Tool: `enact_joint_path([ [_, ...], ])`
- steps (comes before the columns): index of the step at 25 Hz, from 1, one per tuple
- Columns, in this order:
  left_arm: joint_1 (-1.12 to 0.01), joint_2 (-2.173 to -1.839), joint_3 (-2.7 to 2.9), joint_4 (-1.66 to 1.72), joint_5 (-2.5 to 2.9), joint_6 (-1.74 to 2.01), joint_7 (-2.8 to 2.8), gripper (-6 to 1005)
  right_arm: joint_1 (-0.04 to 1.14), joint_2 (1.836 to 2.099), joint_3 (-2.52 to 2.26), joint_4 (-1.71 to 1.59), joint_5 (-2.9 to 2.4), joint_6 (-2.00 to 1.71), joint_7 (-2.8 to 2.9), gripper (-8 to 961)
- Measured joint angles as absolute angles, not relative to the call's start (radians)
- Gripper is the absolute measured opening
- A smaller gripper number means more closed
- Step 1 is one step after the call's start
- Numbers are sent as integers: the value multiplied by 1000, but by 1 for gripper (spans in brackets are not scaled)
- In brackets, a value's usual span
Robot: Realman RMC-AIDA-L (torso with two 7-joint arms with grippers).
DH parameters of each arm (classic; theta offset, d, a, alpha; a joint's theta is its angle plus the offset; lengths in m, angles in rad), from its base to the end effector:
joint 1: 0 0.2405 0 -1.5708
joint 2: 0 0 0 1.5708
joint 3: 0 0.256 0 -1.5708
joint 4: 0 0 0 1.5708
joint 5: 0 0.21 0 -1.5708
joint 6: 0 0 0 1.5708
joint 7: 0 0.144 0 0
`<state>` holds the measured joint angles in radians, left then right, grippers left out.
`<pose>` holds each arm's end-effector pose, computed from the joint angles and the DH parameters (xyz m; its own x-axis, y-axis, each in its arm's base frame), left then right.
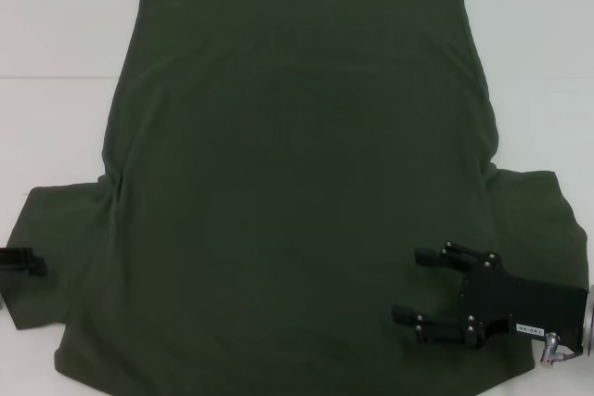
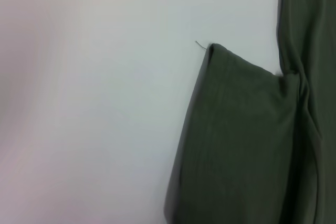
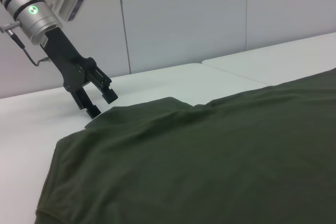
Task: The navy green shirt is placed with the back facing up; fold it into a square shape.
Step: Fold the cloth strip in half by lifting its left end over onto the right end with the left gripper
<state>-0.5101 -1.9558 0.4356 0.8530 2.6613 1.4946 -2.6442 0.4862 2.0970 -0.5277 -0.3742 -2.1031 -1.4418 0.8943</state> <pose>-0.3712 0.3166 0.0973 -0.1447 0.8966 0.4185 0.9537 0.2392 -0.1826 0.3038 0.2899 -0.0498 0.8565 -0.2072 -0.4728 -0.3637 -0.8922 -0.2678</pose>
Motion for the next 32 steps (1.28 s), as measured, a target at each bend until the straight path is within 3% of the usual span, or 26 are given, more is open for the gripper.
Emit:
enact_joint_path([
  [32, -514, -1954, 442, 828, 2661, 1483, -2643, 947, 487, 2097, -528, -374, -2103, -1442, 894, 909],
])
